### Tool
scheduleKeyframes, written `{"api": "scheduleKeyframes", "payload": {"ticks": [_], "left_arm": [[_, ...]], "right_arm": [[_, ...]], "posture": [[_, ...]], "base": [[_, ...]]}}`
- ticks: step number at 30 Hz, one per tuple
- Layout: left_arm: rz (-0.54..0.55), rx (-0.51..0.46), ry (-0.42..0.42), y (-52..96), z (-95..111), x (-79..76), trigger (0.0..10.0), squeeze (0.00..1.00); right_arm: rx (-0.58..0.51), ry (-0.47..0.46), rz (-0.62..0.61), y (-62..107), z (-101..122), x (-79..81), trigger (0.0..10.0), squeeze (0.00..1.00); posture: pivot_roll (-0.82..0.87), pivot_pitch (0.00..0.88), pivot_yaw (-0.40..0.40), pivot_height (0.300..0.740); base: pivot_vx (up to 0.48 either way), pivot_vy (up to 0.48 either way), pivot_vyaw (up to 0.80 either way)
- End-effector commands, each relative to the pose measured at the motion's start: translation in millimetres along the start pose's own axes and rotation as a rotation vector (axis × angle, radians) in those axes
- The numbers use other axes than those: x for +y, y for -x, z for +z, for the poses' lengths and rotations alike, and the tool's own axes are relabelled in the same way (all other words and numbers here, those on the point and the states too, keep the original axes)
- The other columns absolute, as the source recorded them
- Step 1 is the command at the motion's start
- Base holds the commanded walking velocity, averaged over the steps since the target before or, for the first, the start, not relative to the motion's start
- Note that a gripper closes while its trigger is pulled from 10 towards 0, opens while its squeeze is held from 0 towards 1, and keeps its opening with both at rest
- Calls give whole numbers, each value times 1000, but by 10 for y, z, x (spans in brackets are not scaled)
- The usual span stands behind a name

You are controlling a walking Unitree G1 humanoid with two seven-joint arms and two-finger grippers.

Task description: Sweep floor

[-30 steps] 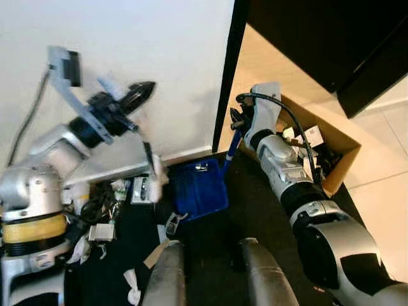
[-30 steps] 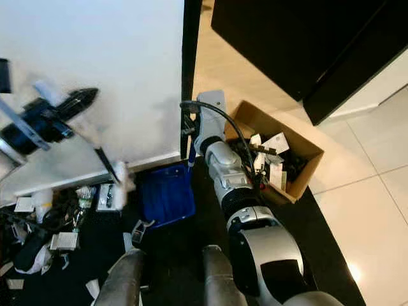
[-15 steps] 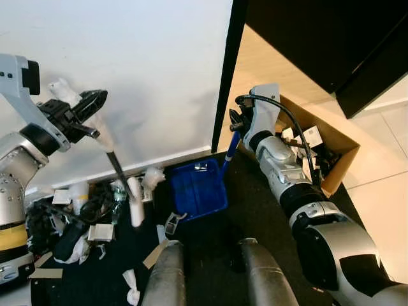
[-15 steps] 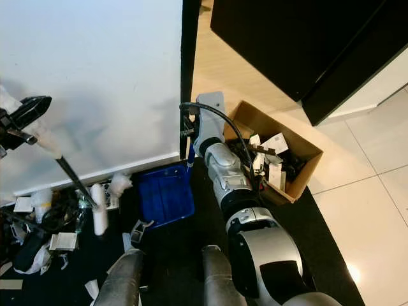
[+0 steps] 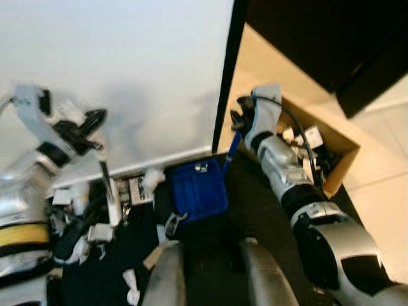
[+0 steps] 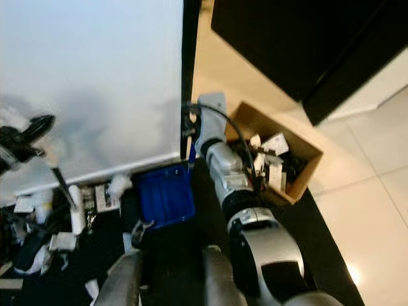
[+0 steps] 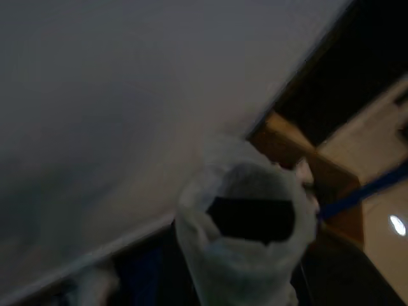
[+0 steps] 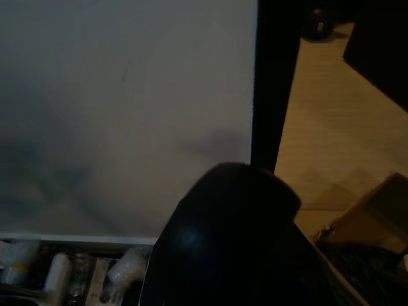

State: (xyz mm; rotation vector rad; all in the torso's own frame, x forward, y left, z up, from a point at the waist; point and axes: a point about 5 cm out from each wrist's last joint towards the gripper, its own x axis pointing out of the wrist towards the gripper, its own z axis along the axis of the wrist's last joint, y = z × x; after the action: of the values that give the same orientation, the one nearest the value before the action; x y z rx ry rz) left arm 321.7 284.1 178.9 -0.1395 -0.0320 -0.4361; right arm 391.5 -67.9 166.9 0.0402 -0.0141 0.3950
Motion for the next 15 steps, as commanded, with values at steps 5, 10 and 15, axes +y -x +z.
{"api": "scheduleKeyframes", "payload": {"ticks": [5,10,15], "left_arm": [[-5,75,243,-60,-501,-61,10000,0],[-98,-54,554,-171,-530,-199,10000,0],[-340,-212,770,-390,-326,-505,10000,0]], "right_arm": [[122,-59,12,108,-328,0,10000,0],[122,-58,13,116,-336,-9,10000,0],[119,-59,19,116,-332,-4,10000,0]], "posture": [[77,373,-27,740],[68,376,-28,740],[67,378,-32,740]], "base": [[0,0,0],[0,0,0],[0,0,0]]}}
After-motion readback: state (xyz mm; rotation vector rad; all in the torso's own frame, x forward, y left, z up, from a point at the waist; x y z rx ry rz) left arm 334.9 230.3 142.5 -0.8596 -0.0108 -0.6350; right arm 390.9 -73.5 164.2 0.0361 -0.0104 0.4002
